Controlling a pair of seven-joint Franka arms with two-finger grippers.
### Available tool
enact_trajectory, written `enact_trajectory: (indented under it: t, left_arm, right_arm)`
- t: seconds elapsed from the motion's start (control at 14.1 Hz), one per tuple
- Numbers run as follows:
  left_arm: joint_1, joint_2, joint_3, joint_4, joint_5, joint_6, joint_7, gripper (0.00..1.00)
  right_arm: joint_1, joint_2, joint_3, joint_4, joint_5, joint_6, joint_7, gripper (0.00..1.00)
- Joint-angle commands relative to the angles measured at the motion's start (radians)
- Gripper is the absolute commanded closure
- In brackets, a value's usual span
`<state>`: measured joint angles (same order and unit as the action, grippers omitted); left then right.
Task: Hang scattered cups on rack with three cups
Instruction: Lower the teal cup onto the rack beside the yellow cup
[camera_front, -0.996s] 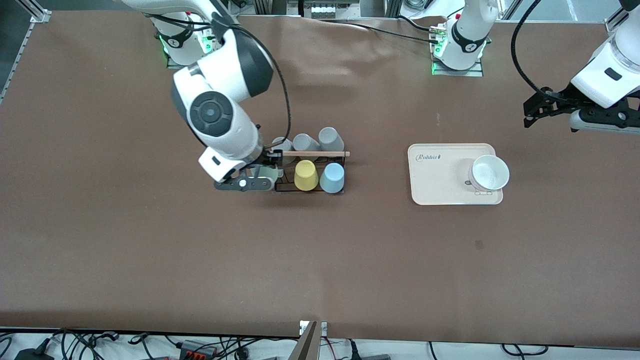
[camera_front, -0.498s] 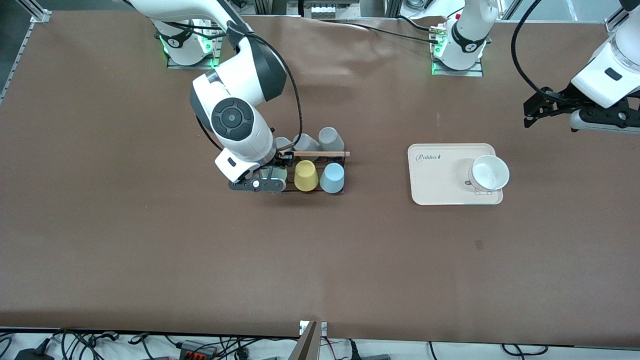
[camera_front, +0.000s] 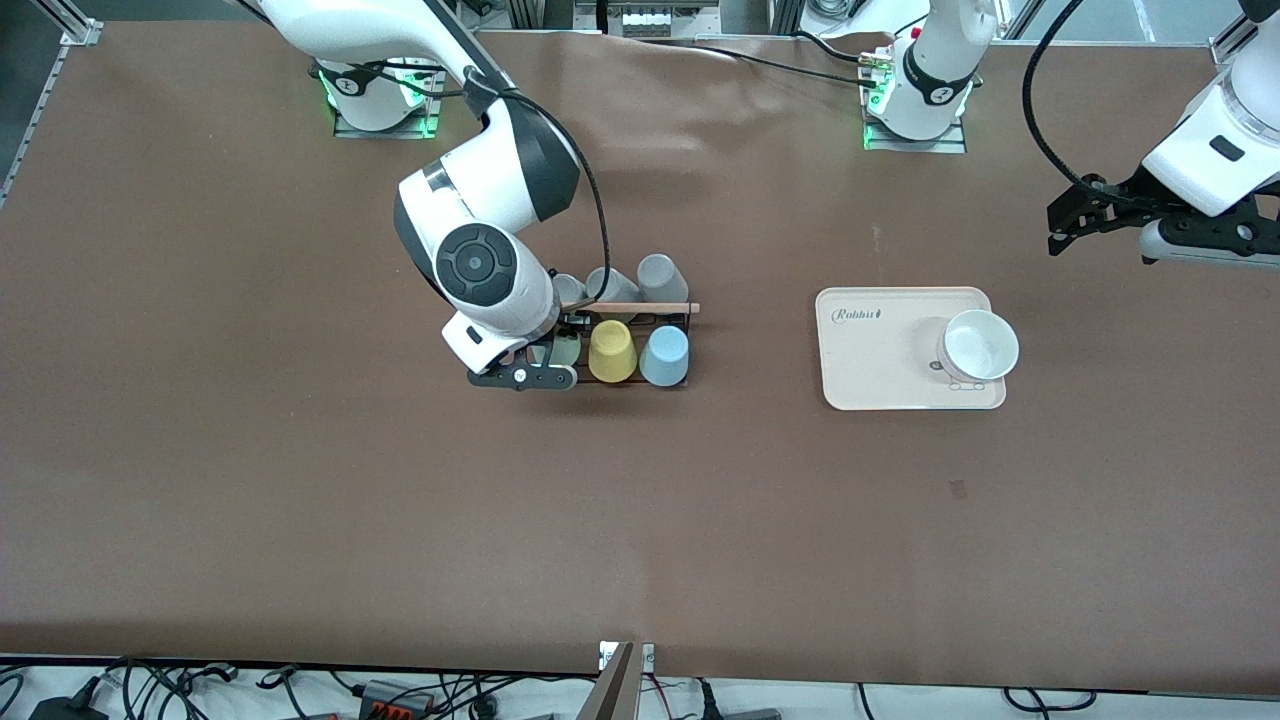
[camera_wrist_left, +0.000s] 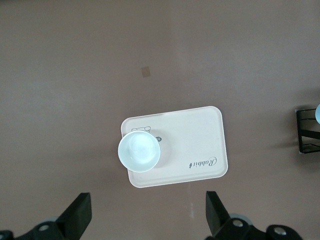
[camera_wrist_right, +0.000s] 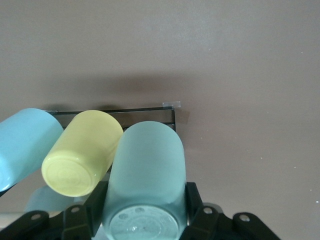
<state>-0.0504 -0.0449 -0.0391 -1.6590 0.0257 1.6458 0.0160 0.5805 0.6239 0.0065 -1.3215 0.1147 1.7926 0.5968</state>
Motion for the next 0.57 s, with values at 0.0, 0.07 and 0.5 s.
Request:
enact_trajectory:
  t: [0.0,0.07,0.5]
  left_arm:
    - [0.004,0.003,0.005,0.013,-0.01,-0.017,0.016,0.0]
    - [0.004,0.005,0.005,0.013,-0.01,-0.017,0.016,0.0]
    - [0.004,0.005,0.005,0.013,-0.01,-0.017,0.015,0.0]
  right_arm:
    - [0.007,0.037,-0.002,0.033,0.016,-0.003,0.021,0.77]
    - [0.007,0.039,-0.002,0.033,0.016,-0.002,0.02,0.77]
    - [0.007,0.071,0.0,0.033,0.017,0.042,0.017,0.77]
